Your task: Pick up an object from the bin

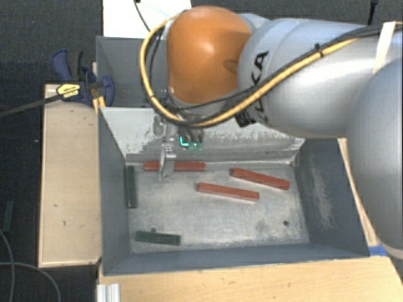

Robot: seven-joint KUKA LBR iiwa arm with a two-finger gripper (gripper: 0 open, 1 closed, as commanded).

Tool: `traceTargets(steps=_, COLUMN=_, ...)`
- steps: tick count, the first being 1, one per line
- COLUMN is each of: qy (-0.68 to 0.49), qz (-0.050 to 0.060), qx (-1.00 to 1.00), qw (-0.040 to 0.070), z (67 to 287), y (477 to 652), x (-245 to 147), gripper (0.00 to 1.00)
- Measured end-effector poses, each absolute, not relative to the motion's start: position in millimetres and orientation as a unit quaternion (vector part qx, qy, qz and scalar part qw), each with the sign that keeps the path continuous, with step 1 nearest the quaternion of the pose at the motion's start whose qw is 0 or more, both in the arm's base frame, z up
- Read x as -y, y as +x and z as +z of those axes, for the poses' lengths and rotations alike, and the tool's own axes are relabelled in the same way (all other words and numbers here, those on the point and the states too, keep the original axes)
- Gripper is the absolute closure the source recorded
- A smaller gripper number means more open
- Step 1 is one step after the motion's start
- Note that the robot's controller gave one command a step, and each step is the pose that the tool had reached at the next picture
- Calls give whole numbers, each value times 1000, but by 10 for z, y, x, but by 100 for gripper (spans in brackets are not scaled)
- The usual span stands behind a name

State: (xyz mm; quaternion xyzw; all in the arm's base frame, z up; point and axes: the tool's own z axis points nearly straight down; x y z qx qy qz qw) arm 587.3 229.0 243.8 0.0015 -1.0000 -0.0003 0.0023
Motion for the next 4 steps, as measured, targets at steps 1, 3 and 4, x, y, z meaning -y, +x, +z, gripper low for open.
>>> traceTargets(steps=1, qy=43, qz=1, qx=999, qw=2, z=1168, y=5900, x=-1992, gripper=0)
traceTargets(steps=3, qy=19, qz=1, qx=1000, qw=2, z=713, y=5839, x=-1066, gripper=0)
traceTargets(steps=4, qy=-3, qz=2, qx=1000, qw=0, z=703, y=5585, x=192, gripper=0)
